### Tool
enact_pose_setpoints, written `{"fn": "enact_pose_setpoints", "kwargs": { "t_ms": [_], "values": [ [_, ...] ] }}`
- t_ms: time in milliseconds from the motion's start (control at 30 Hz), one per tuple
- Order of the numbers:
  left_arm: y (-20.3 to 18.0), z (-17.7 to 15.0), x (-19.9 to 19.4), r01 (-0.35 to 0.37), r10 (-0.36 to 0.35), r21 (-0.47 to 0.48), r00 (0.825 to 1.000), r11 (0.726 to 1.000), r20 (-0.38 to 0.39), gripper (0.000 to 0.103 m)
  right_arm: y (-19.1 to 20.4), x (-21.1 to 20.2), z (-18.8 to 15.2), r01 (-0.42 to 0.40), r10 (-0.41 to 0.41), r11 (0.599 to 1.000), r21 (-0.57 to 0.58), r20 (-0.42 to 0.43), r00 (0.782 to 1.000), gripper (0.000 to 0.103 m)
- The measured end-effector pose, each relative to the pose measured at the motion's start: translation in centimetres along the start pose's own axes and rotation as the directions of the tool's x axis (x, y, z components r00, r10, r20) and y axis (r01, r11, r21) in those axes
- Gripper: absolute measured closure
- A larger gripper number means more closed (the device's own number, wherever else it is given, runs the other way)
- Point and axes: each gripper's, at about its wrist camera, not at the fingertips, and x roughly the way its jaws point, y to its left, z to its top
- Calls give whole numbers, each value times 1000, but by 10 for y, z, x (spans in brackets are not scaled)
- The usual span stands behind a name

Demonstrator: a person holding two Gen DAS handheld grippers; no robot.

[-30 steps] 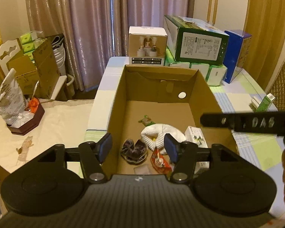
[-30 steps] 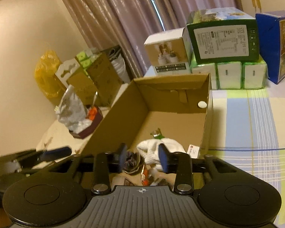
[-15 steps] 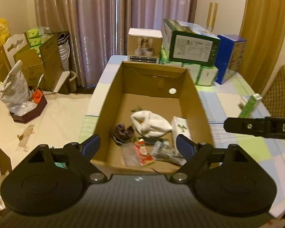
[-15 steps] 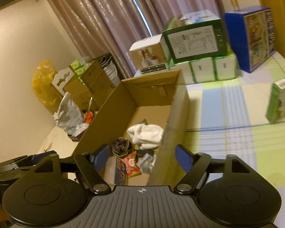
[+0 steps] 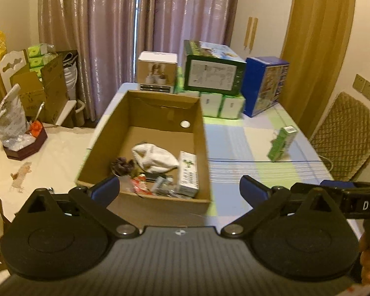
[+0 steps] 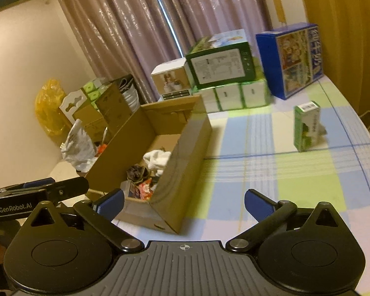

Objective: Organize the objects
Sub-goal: 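Move both open tools back from the cardboard box toward the table items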

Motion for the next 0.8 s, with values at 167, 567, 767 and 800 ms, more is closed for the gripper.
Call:
{"fn": "enact_pose_setpoints", "kwargs": {
  "t_ms": [167,567,767,800],
  "values": [
    [-27,-8,-9,39,-39,12,999,999,3,1,-18,-24,-8,40,-40,999,9,8,999,2],
    [-80,-15,-1,111,-110,56,994,992,-20,1,-69,-69,-11,113,-119,988,102,53,991,2],
    [-97,-18,5,116,-113,89,993,989,-37,1,-88,-79,-13,134,-144,981,140,66,987,2],
    [-100,-19,6,117,-114,93,993,989,-41,1,-91,-80,-13,135,-146,980,147,66,987,2]
  ]
}}
